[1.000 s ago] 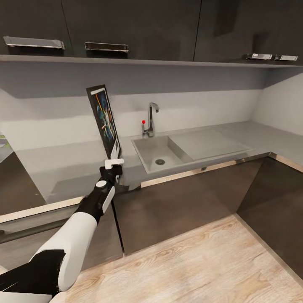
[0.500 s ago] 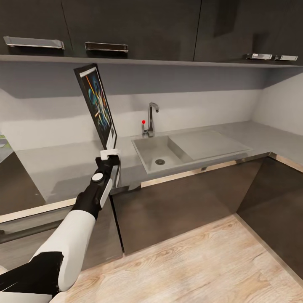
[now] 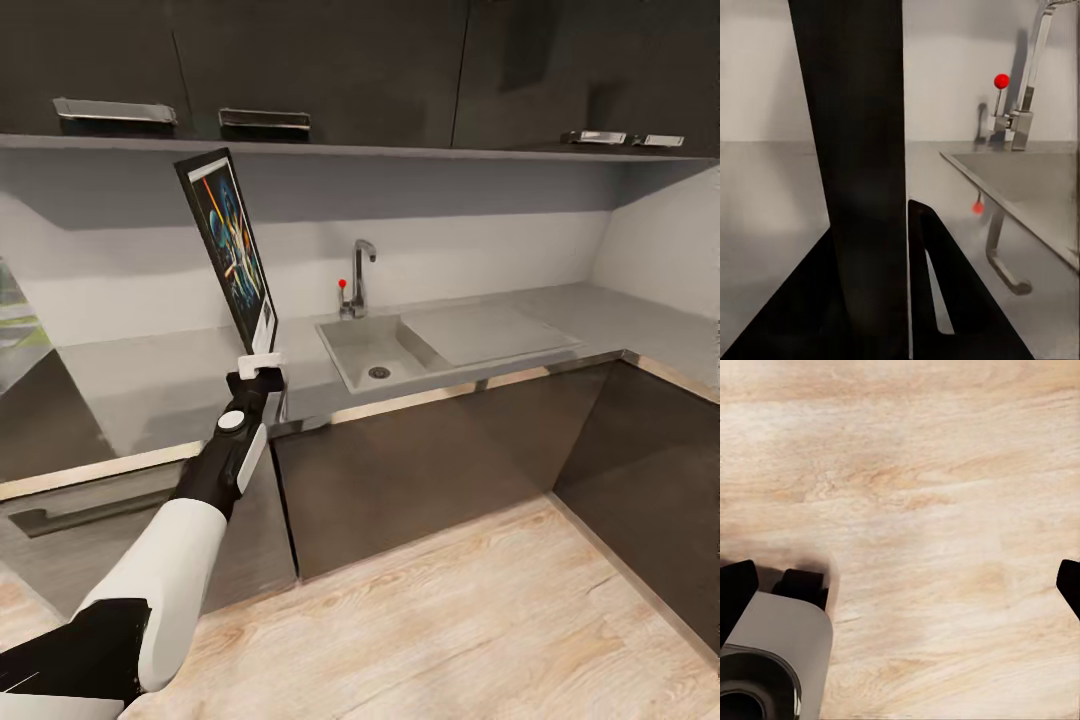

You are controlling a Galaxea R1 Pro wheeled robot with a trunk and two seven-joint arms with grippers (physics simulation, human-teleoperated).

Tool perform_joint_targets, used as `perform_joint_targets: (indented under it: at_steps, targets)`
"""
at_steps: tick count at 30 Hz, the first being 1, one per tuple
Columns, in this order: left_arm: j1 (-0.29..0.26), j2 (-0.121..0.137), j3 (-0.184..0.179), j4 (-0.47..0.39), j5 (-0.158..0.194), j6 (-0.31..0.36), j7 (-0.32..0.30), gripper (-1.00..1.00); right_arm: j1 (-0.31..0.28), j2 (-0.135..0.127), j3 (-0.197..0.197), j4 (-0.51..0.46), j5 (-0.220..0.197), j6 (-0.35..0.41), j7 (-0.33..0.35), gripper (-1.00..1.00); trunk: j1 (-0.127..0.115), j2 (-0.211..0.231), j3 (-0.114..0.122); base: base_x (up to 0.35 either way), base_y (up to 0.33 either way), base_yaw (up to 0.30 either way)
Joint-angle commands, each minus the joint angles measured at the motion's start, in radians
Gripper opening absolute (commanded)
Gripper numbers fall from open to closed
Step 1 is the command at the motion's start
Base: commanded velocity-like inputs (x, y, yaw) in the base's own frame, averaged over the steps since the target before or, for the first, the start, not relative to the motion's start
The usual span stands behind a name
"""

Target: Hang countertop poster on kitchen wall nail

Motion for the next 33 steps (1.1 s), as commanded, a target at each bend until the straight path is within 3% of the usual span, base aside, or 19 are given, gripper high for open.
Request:
perform_joint_targets:
  at_steps: [1, 21, 33]
  targets:
    - [-0.001, -0.001, 0.003, 0.001, -0.010, -0.003, 0.002, -1.00, 0.000, 0.000, 0.000, 0.001, 0.007, -0.002, -0.001, 1.00, -0.001, -0.001, -0.001, -0.329, 0.000, 0.000]
    - [-0.001, -0.001, 0.003, 0.032, -0.009, -0.003, 0.002, -1.00, 0.000, 0.000, 0.001, 0.001, 0.007, -0.002, -0.001, 1.00, -0.001, -0.001, -0.001, -0.067, 0.000, 0.000]
    - [-0.001, -0.001, 0.003, 0.033, -0.008, -0.003, 0.002, -1.00, 0.000, 0.000, 0.001, 0.001, 0.007, -0.002, -0.001, 1.00, -0.001, -0.001, -0.001, -0.297, 0.000, 0.000]
